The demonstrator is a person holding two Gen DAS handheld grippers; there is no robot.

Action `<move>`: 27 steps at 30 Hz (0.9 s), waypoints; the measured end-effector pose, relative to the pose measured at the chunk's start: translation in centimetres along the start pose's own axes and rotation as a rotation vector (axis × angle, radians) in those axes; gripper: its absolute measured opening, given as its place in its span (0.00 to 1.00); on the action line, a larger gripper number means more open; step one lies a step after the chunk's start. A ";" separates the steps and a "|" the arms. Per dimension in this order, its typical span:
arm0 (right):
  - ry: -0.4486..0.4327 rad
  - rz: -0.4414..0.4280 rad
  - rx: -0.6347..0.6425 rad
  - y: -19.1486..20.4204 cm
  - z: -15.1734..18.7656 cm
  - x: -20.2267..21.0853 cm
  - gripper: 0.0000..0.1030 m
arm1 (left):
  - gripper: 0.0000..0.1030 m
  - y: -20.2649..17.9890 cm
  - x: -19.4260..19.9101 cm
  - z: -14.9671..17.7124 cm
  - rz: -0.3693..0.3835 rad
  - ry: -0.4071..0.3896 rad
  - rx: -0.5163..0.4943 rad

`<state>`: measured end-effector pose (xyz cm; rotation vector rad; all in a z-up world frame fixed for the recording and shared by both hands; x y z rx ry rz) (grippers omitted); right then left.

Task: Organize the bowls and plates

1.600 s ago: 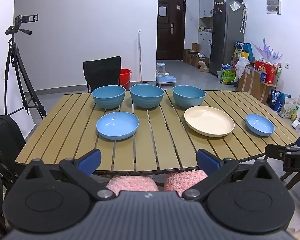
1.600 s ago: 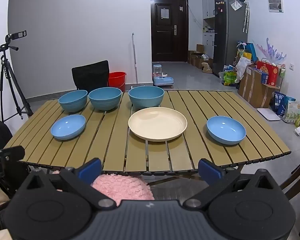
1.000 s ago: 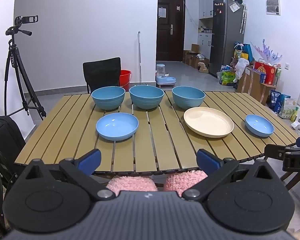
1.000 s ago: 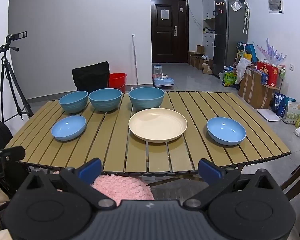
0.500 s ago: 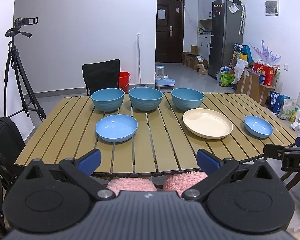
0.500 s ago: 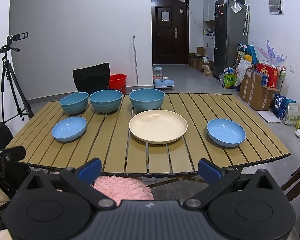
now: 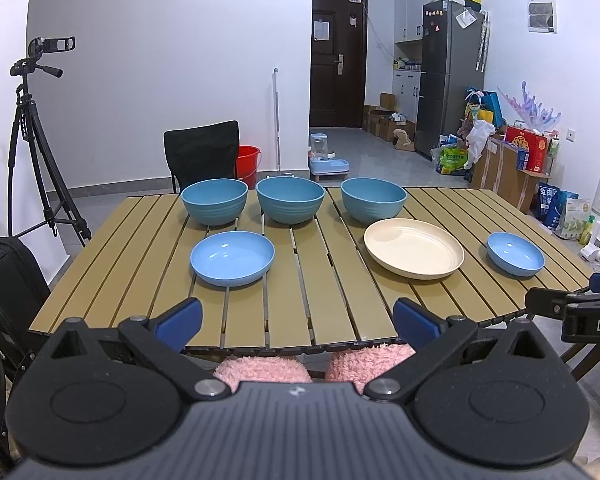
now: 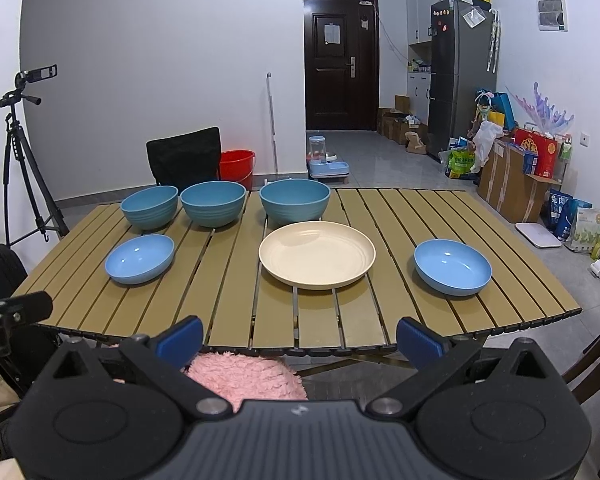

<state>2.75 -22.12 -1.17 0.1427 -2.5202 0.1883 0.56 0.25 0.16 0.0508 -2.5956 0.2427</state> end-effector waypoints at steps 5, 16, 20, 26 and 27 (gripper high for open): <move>-0.001 0.001 0.000 0.0 0.2 -0.1 1.00 | 1.00 0.0 0.0 0.1 0.001 0.000 -0.002; -0.003 0.001 0.000 0.0 -0.2 0.2 1.00 | 1.00 -0.2 0.0 0.3 0.002 -0.004 -0.003; -0.003 0.000 0.000 -0.3 -0.8 0.6 1.00 | 1.00 -0.2 0.0 0.3 0.003 -0.004 -0.003; -0.004 0.000 0.000 -0.2 -1.0 0.8 1.00 | 1.00 -0.2 0.0 0.3 0.003 -0.004 -0.002; -0.004 0.000 -0.001 -0.2 -1.0 0.8 1.00 | 1.00 -0.2 0.0 0.3 0.003 -0.004 -0.003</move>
Point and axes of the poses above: each gripper's, at about its wrist camera, not at the fingertips, and x roughly against the way its jaws point, y to its left, z to its underside, the point moved 1 cm from there along -x, roughly the way its jaws point, and after that the axes turned 11 degrees about x, right-handed, at the moved point
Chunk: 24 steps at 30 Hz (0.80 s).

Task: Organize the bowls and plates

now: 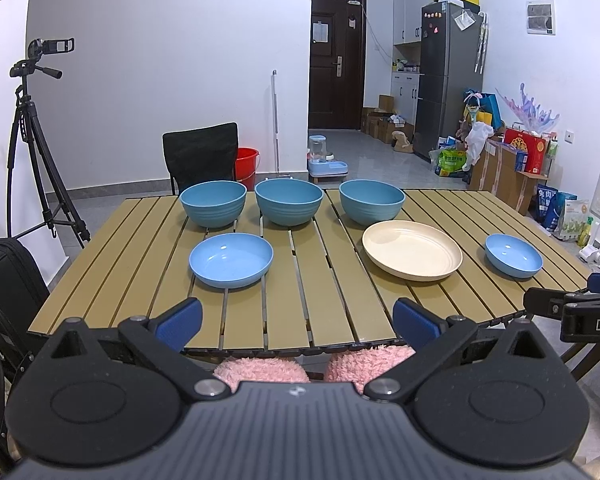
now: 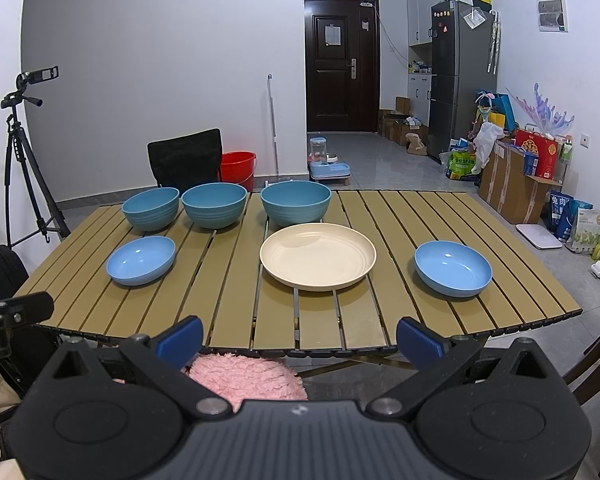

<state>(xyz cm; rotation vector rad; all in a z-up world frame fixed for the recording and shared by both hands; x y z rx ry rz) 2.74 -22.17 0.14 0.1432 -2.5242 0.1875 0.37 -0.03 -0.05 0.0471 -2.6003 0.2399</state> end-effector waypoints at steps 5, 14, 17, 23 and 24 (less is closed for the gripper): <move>-0.002 0.001 0.001 0.0 0.2 -0.1 1.00 | 1.00 0.0 0.0 0.0 0.001 -0.001 0.000; -0.008 0.000 0.004 -0.2 -0.8 0.8 1.00 | 1.00 0.0 0.1 0.0 0.001 0.000 0.000; -0.009 0.000 0.005 -0.2 -0.5 0.5 1.00 | 1.00 0.0 0.1 0.0 0.002 -0.001 0.001; -0.010 -0.001 0.008 -0.3 -0.4 0.0 1.00 | 1.00 -0.1 0.1 -0.1 0.002 0.000 0.002; -0.009 -0.002 0.009 -0.3 -0.6 0.0 1.00 | 1.00 -0.1 0.1 -0.1 0.000 0.001 0.001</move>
Point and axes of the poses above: each gripper's, at about its wrist camera, not at the fingertips, and x roughly against the way its jaws point, y to its left, z to its underside, the point moved 1 cm from there along -x, roughly the way its jaws point, and after that the axes turned 11 degrees about x, right-handed, at the moved point
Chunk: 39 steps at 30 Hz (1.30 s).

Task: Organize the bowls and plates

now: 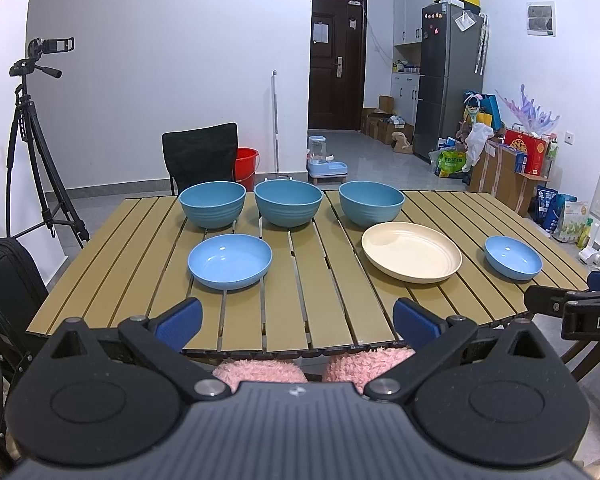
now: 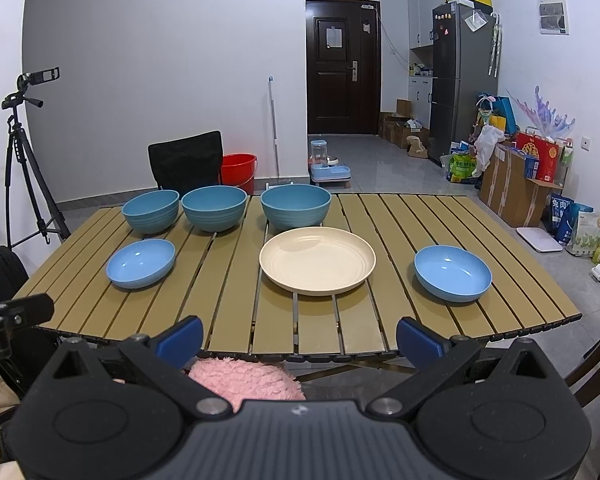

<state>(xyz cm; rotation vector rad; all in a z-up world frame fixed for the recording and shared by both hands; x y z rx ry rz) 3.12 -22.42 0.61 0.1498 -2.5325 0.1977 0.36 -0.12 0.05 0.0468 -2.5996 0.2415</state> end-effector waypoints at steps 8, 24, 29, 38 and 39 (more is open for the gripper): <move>0.020 -0.023 -0.005 -1.0 -0.6 -1.9 1.00 | 1.00 0.0 -1.5 -1.3 0.006 0.033 0.020; 0.105 -0.068 -0.057 -5.2 -3.5 -9.5 1.00 | 1.00 -2.5 -10.0 -5.6 0.032 0.114 -0.004; 0.131 -0.061 -0.072 -6.7 -4.4 -12.5 1.00 | 1.00 -3.6 -14.1 -7.0 0.045 0.163 0.002; 0.204 -0.105 -0.133 -10.0 -5.7 -18.5 0.99 | 1.00 -5.9 -21.3 -9.3 0.051 0.255 0.010; 0.213 -0.112 -0.138 -10.4 -5.8 -19.2 0.98 | 1.00 -6.1 -22.1 -9.5 0.051 0.267 0.013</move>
Point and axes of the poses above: each gripper's, at about its wrist camera, not at the fingertips, and x roughly against the way its jaws point, y to its left, z to its underside, the point moved 1 cm from there along -x, roughly the way its jaws point, and after that the axes turned 11 degrees about x, right-handed, at the moved point
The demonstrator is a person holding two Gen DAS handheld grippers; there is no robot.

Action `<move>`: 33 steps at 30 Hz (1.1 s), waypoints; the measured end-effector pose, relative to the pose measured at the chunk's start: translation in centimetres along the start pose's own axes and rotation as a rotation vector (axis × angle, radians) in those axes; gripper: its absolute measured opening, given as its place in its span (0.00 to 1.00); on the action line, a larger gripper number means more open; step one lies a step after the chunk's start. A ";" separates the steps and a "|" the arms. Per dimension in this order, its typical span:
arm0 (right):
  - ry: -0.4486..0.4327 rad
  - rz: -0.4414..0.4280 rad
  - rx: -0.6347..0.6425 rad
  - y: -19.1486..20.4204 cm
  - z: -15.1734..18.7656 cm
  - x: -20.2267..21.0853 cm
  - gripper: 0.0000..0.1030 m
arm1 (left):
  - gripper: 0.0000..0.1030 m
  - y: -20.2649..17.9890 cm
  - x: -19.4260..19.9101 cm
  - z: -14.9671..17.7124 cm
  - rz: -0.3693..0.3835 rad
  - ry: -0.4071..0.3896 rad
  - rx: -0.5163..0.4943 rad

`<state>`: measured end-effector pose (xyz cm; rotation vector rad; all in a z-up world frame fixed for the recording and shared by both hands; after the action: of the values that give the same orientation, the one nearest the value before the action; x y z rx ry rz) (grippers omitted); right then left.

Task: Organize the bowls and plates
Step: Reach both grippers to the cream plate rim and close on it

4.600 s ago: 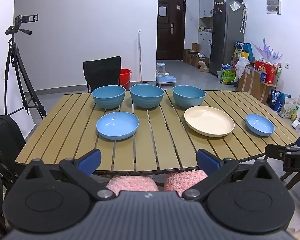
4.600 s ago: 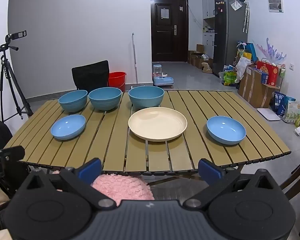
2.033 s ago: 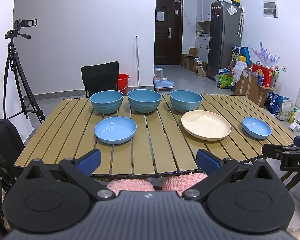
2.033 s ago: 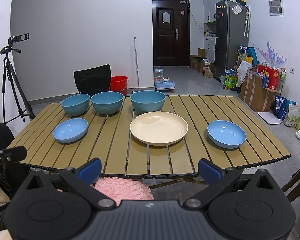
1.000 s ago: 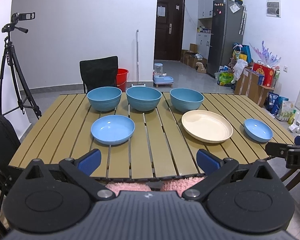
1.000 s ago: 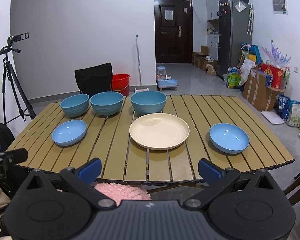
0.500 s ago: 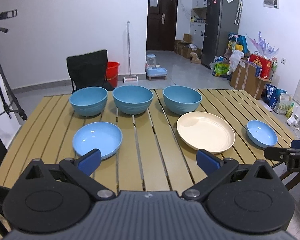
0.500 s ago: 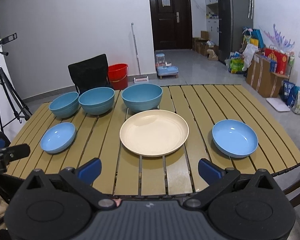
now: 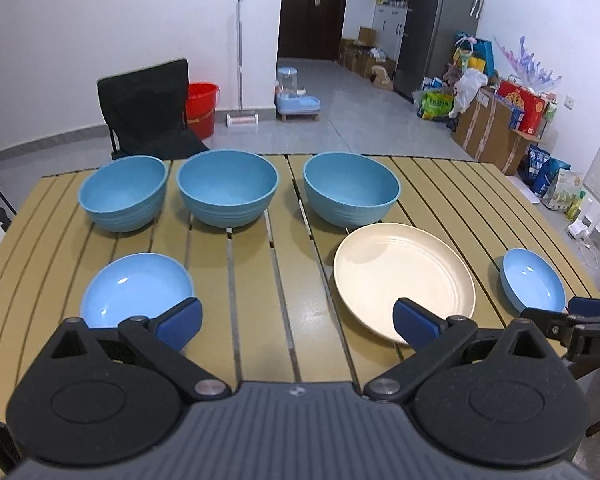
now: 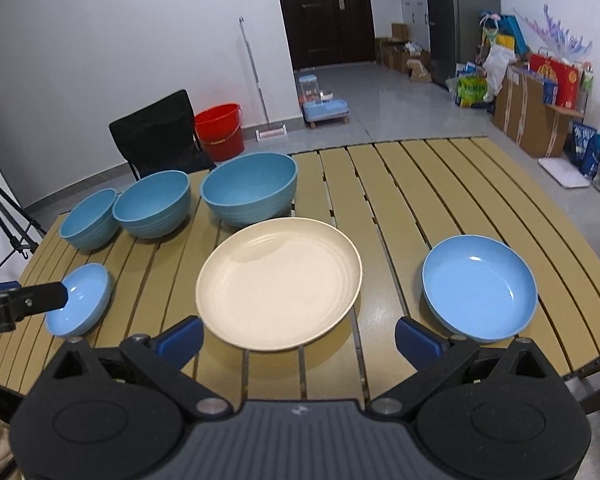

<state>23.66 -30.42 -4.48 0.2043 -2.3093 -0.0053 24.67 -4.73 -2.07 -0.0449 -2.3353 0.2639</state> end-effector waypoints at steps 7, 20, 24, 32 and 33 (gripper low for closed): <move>0.062 -0.044 -0.052 -3.4 -1.9 -4.6 0.93 | 1.00 -0.9 -6.1 -2.2 -0.013 0.116 0.040; 0.177 -0.118 -0.114 -7.5 -4.0 -12.6 0.74 | 1.00 -1.3 -15.9 -4.0 -0.063 0.289 0.152; 0.213 -0.126 -0.127 -8.0 -4.3 -14.7 0.62 | 0.98 -1.2 -17.9 -4.2 -0.069 0.318 0.179; 0.243 -0.118 -0.170 -9.1 -3.8 -17.0 0.46 | 0.67 -1.6 -20.7 -3.6 -0.088 0.385 0.195; 0.243 -0.120 -0.175 -9.2 -3.7 -17.2 0.43 | 0.62 -1.5 -21.0 -3.5 -0.092 0.394 0.198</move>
<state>39.19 -36.74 -15.16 0.2393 -2.0389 -0.2301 42.00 -7.95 -14.10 0.0991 -1.9058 0.4011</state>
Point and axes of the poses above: each gripper's, at about its wrist camera, not at the fingertips, and x roughly against the way its jaws point, y to its left, z to its underside, the point moved 1 cm from there along -x, roughly the way its jaws point, and after that the axes turned 11 degrees about x, right-handed, at the moved point
